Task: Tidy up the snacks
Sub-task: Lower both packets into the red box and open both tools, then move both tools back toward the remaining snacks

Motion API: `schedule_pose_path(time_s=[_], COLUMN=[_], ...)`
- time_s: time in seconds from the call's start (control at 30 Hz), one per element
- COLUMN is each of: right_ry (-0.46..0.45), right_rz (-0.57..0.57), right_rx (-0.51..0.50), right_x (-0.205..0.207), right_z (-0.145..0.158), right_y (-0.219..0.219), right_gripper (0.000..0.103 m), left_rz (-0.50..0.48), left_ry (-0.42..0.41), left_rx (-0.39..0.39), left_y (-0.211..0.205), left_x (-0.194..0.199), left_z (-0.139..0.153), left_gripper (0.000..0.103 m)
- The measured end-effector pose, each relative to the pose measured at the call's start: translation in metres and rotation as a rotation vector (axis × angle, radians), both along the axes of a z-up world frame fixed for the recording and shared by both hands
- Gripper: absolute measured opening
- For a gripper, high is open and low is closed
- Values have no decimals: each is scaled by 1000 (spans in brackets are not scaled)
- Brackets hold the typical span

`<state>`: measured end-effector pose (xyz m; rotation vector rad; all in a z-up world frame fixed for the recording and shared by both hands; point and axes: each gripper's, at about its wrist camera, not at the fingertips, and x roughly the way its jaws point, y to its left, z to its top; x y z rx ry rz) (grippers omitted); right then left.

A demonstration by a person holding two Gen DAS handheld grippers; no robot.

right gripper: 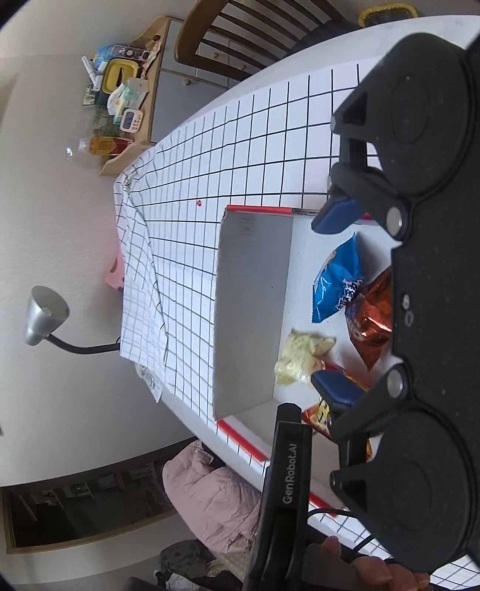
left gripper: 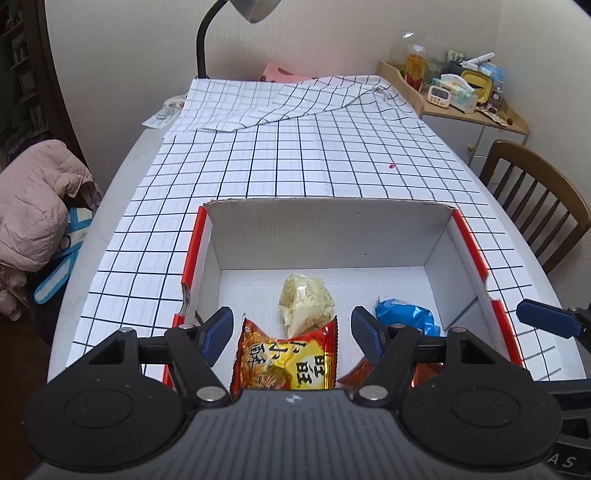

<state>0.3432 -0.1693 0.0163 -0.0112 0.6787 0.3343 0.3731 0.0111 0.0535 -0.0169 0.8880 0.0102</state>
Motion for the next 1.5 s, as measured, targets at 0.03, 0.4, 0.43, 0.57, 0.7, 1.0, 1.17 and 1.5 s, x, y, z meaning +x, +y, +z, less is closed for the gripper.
schedule_pose_path(time_s=[0.03, 0.4, 0.43, 0.57, 0.7, 1.0, 1.17, 1.5], right_ry=[-6, -45, -49, -63, -68, -77, -73, -11], right_rz=[-1, 23, 30, 55, 75, 138, 174, 200], right_rx=[-3, 7, 10, 22, 40, 59, 47, 29], right_x=[-4, -48, -53, -72, -91, -132, -155, -185], right_z=[2, 14, 15, 16, 16, 6, -9, -60], right_y=[0, -8, -9, -12, -15, -22, -20, -11], right_gripper=[85, 96, 97, 99, 100, 102, 102, 102], left_rz=[-1, -31, -35, -55, -70, -107, -127, -108], left_ry=[-5, -50, -52, -66, -88, -109, -112, -45], left_rx=[-1, -31, -33, -46, -60, -98, -119, -131], left_y=[1, 2, 2, 0, -1, 1, 3, 6], left_x=[-4, -51, -56, -76, -97, -142, -161, -177], left_z=[2, 20, 21, 26, 30, 20, 6, -39], left_gripper=[70, 70, 70, 74, 76, 87, 101, 101])
